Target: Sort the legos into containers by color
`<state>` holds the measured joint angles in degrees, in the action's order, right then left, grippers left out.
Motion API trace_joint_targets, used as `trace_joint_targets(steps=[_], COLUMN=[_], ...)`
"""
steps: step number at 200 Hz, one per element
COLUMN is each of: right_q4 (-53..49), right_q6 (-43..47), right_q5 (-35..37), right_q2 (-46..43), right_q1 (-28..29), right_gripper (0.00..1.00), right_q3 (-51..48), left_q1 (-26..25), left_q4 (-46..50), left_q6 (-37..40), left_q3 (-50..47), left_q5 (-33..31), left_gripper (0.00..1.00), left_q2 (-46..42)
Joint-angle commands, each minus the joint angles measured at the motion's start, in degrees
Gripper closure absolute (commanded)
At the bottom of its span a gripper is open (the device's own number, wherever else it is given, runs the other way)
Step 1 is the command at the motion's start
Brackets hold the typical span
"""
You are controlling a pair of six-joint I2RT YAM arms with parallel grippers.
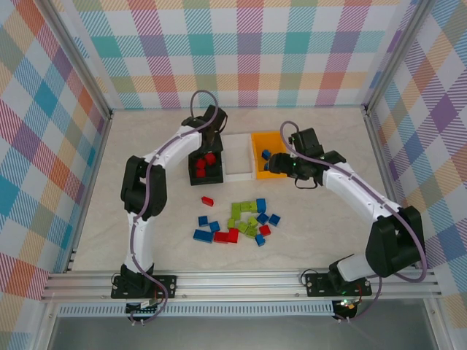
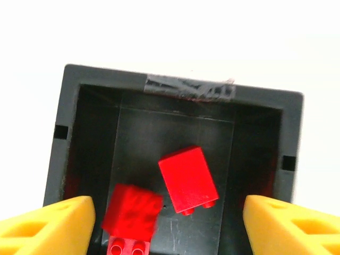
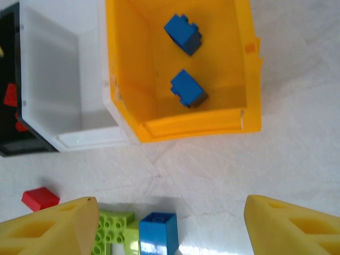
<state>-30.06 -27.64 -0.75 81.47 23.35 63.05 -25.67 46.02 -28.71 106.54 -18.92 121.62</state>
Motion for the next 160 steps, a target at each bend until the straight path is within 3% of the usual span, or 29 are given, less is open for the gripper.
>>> trace_joint_targets(steps=[1, 25, 79, 111, 160], right_q4=[-3.85, -6.03, -10.68, -12.04, -11.78], right_q6=[0.29, 0.35, 0.69, -0.33, -1.65], right_q5=[-2.58, -4.06, -7.16, -9.45, -7.49], right_q2=[-2.85, -5.91, -10.28, -7.21, -0.99], right_q1=[0.67, 2.28, 12.15, 21.34, 29.73], right_gripper=[0.27, 0.27, 0.30, 0.41, 0.44], right_q3=[-2.89, -7.49, -15.32, -16.42, -15.73], left_q1=[0.28, -2.24, -13.22, -13.77, -13.77], left_q4=[1.15, -1.39, -7.34, -4.50, -0.91], left_q6=[-0.18, -0.28, -3.37, -7.89, -10.36], left_q3=[1.11, -3.70, -26.22, -37.52, -46.68], left_q5=[1.31, 2.69, 2.06, 0.97, -2.47], left_gripper=[0.15, 0.00, 0.00, 0.00, 0.00], left_q2=[-6.34, -14.79, -37.65, -45.92, -53.30])
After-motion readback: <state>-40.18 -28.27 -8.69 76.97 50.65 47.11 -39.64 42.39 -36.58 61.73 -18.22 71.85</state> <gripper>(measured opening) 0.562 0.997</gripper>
